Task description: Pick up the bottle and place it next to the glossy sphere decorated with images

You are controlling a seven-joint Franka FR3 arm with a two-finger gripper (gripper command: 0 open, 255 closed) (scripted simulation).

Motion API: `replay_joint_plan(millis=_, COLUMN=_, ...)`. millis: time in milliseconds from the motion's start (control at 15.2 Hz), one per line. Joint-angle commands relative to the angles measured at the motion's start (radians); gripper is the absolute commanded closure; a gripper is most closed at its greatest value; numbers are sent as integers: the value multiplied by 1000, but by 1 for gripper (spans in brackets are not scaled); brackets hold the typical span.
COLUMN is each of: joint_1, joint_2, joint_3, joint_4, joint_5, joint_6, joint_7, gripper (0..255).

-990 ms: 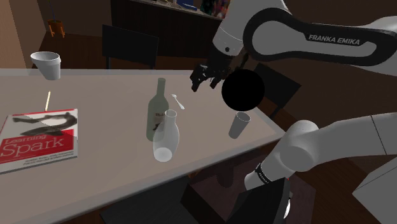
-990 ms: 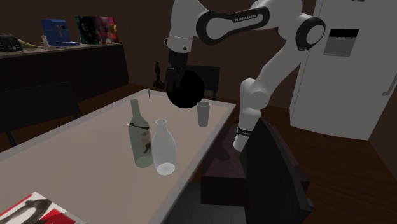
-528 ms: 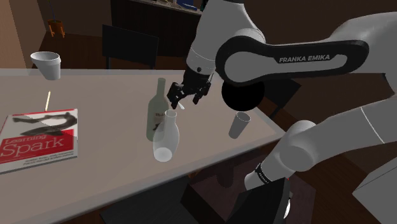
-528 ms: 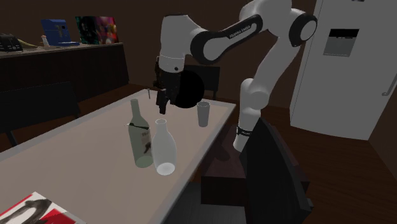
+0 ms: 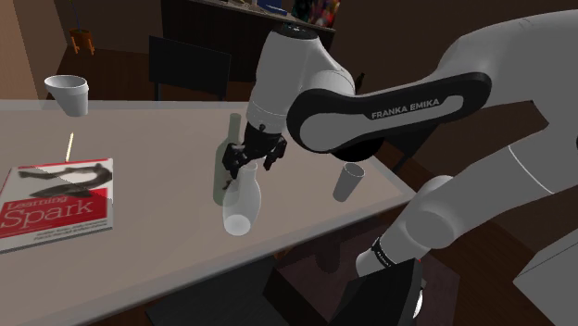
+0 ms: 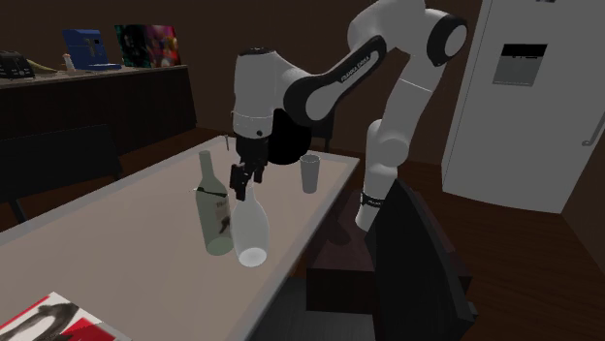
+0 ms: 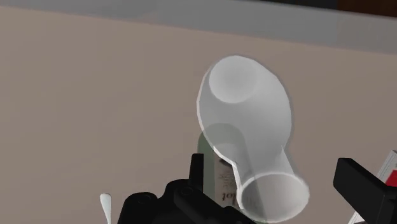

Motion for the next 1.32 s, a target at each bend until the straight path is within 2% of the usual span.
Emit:
replay_joint_plan(millis=0, joint_1=-5, joint_2=19, joint_3=9, joint_4=-13, joint_5=-9, joint_6=30, joint_7=9, gripper=0)
replay_joint_plan(millis=132, joint_1=-9, joint_2=33, joint_3=14, joint_4=-24, joint_5=-16, joint_6=53, joint_7=14, gripper=0)
replay_joint_plan(millis=660, joint_1=-9, joint_2=33, joint_3=14, joint_4=-24, joint_5=-16, joint_6=53, joint_7=14, gripper=0)
replay_joint_plan(millis=726, joint_1=-9, joint_2=33, joint_3=14, joint_4=-24, joint_5=-16, joint_6=53, joint_7=14, gripper=255)
replay_joint_plan(millis=1254, joint_1=-9, joint_2=32, joint_3=14, joint_4=-24, joint_5=-16, joint_6=53, joint_7=14, gripper=255)
